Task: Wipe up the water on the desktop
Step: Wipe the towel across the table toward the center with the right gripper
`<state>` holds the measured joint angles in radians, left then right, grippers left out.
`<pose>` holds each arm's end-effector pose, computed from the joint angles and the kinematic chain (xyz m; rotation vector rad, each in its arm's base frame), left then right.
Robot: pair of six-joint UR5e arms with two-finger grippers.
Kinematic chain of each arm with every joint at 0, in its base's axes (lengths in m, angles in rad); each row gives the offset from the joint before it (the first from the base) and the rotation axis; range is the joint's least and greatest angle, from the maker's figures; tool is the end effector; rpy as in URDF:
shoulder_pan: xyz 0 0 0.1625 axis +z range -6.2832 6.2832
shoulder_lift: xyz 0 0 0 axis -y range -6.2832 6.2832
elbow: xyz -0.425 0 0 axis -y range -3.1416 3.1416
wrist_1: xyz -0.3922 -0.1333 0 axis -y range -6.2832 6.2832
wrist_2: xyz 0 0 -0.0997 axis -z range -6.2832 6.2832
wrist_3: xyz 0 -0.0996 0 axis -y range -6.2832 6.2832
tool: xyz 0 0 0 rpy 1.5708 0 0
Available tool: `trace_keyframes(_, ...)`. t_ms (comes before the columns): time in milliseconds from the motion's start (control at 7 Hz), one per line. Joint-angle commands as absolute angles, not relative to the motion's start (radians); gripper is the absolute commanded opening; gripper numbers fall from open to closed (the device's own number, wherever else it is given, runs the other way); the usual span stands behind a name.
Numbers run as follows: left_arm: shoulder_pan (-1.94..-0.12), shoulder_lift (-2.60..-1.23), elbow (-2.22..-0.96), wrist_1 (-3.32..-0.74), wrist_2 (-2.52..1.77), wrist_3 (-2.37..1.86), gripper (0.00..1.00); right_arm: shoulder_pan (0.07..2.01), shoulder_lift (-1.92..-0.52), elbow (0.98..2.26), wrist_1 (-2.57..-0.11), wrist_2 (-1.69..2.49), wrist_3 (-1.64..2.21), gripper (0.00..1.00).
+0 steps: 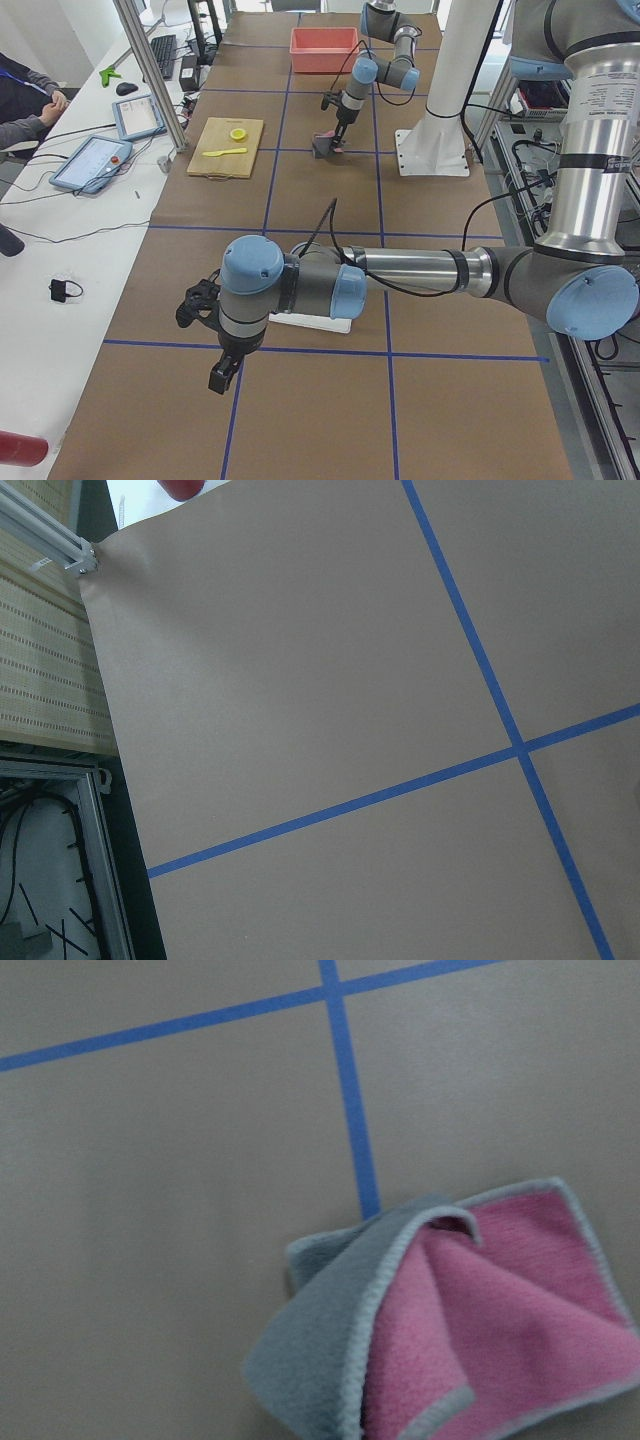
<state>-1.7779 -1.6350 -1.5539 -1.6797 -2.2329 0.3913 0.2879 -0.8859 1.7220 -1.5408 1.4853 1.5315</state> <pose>-0.1795 -0.5036 0.6302 0.3393 0.5883 0.2288 -0.6040 -0.3268 0.1890 0.2207 -0.8437 0.2697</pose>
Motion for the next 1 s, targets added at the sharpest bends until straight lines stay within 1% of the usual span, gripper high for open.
trace_keyframes(0, -1.778, -1.641, -1.554, -1.678, -2.233, 0.391, 0.98, 0.375, -1.079, 1.864, -1.542, 1.567, 1.394, 0.0)
trace_keyframes(143, -1.778, -1.643, -1.554, -1.678, -2.233, 0.391, 0.98, 0.427, -1.15, 1.867, -1.539, 1.6, 1.312, 0.0)
trace_keyframes(286, -1.778, -1.644, -1.555, -1.678, -2.233, 0.391, 0.99, 0.483, -1.228, 1.899, -1.54, 1.645, 1.231, 0.0)
trace_keyframes(429, -1.778, -1.644, -1.554, -1.678, -2.232, 0.387, 0.98, 0.532, -1.346, 1.978, -1.54, 1.687, 1.132, 0.0)
trace_keyframes(571, -1.778, -1.644, -1.555, -1.68, -2.233, 0.358, 0.98, 0.566, -1.42, 2.014, -1.54, 1.703, 1.08, 0.0)
trace_keyframes(857, -1.776, -1.646, -1.554, -1.68, -2.233, 0.356, 0.98, 0.621, -1.529, 2.016, -1.54, 1.701, 0.964, 0.0)
